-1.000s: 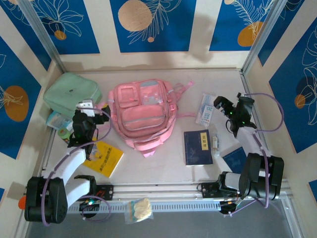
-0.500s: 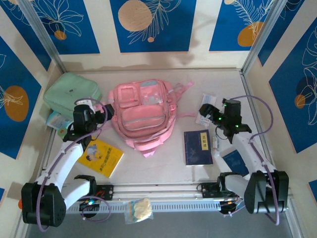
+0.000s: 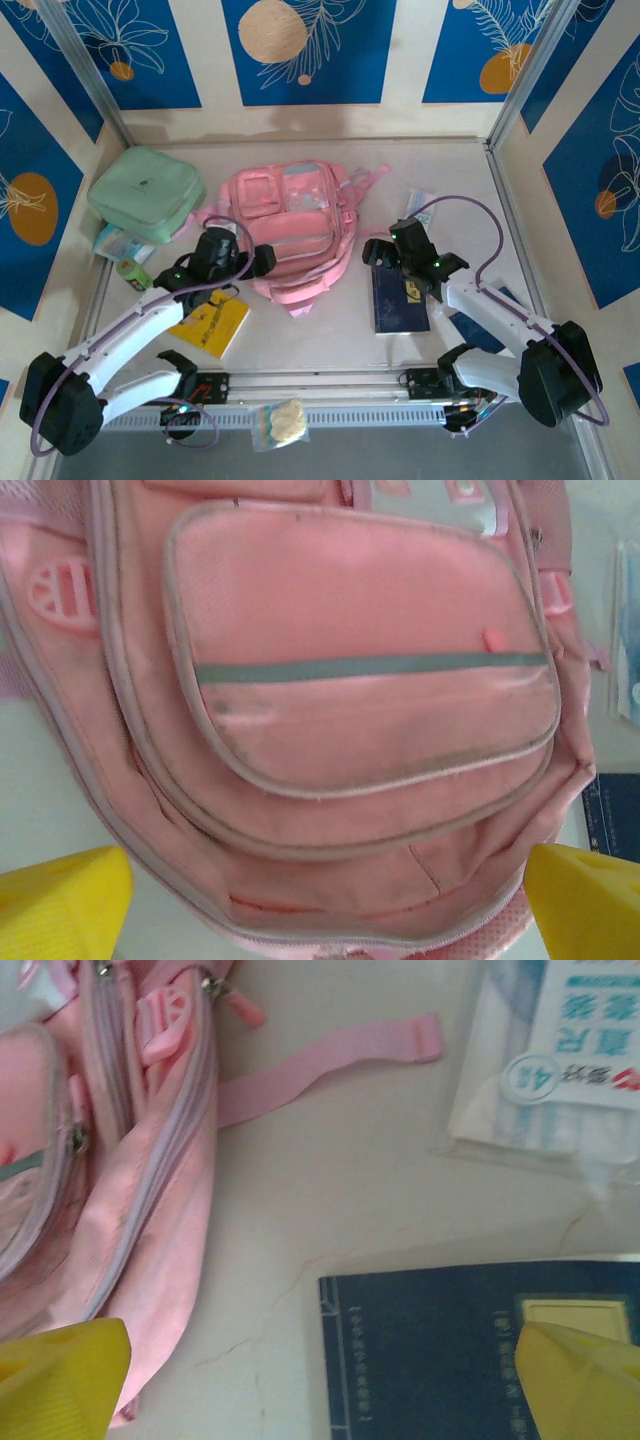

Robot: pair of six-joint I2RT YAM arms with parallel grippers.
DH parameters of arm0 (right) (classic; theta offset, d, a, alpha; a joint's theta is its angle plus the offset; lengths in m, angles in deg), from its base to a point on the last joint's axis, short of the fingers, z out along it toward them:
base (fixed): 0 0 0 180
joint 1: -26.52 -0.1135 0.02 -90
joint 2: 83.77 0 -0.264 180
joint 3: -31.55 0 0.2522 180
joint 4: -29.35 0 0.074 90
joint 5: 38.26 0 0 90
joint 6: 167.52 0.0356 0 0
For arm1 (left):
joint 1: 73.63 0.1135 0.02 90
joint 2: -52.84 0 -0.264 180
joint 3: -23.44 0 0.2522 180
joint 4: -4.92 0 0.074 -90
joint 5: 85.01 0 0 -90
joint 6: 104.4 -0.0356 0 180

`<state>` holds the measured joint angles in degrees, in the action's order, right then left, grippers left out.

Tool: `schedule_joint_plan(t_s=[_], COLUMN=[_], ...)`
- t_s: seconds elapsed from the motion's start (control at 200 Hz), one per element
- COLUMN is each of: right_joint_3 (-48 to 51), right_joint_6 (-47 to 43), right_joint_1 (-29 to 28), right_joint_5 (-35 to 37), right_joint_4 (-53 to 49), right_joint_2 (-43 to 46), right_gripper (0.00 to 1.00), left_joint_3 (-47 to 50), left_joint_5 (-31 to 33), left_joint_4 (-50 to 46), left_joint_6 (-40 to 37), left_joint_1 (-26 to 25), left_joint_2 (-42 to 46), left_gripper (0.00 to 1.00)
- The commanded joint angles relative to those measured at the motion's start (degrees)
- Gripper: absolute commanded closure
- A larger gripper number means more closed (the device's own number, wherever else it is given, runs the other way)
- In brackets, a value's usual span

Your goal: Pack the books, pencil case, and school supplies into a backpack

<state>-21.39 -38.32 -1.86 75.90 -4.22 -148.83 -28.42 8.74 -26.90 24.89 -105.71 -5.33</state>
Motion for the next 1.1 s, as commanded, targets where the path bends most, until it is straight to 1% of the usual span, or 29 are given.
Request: schedule_joint_plan(t_s=[0.0,0.08,0.16,0.265,0.405,0.48,0.505,0.67,0.775,0.89,0.925,0.975,1.04,1.096], right_joint_3=[-1.94,-2.13,-3.55,-6.80,-9.58,-11.25,-11.64,-16.04,-18.89,-19.99,-20.35,-21.25,-21.96,-22.40], right_joint_6=[-1.07,-2.32,-0.92,0.85,2.57,3.40,3.71,4.89,5.27,4.60,4.33,3.97,3.73,3.51], right_joint_1=[0.53,0.64,0.18,-0.98,-2.83,-3.49,-3.57,-3.44,-3.61,-3.61,-3.63,-3.72,-3.62,-3.56], right_joint_5=[4.77,2.18,1.31,-3.51,-11.38,-13.02,-13.35,-16.38,-15.58,-15.64,-15.72,-15.99,-16.40,-16.72], right_joint_4=[-0.57,1.37,0.85,0.12,2.83,3.99,4.49,5.83,4.98,6.69,6.79,6.81,6.74,6.49], right_joint_2=[-1.00,-2.39,-4.72,-9.22,-14.92,-17.46,-18.26,-25.08,-28.86,-31.89,-32.52,-33.74,-34.83,-35.22], right_gripper=[0.01,0.01,0.01,0.01,0.01,0.00,0.01,0.15,0.25,0.32,0.36,0.45,0.52,0.64], left_joint_3=[-0.27,0.08,0.65,1.97,2.60,3.06,3.50,5.53,5.74,6.62,6.80,7.07,7.18,6.84], left_joint_5=[2.76,2.10,1.76,2.22,3.11,4.12,4.20,3.10,2.84,1.39,0.74,0.15,-0.06,0.35], left_joint_4=[-1.62,-1.54,-1.38,-0.66,-2.16,-3.12,-2.97,-0.45,0.57,5.29,7.05,9.85,12.70,13.94], left_joint_6=[4.26,5.41,6.58,7.49,8.33,9.11,9.48,11.34,11.95,12.44,12.49,12.39,12.36,12.06], left_joint_1=[-2.72,-3.91,-4.47,-4.88,-4.90,-4.87,-4.91,-4.88,-4.94,-5.04,-5.08,-5.27,-5.31,-5.32], left_joint_2=[-0.59,-2.09,-3.33,-3.57,-3.10,-2.59,-2.48,-3.46,-5.45,-8.32,-9.10,-10.16,-11.58,-12.80], left_gripper=[0.01,0.00,0.01,0.01,0.01,0.01,0.01,0.00,0.01,0.01,0.01,0.01,0.01,0.01])
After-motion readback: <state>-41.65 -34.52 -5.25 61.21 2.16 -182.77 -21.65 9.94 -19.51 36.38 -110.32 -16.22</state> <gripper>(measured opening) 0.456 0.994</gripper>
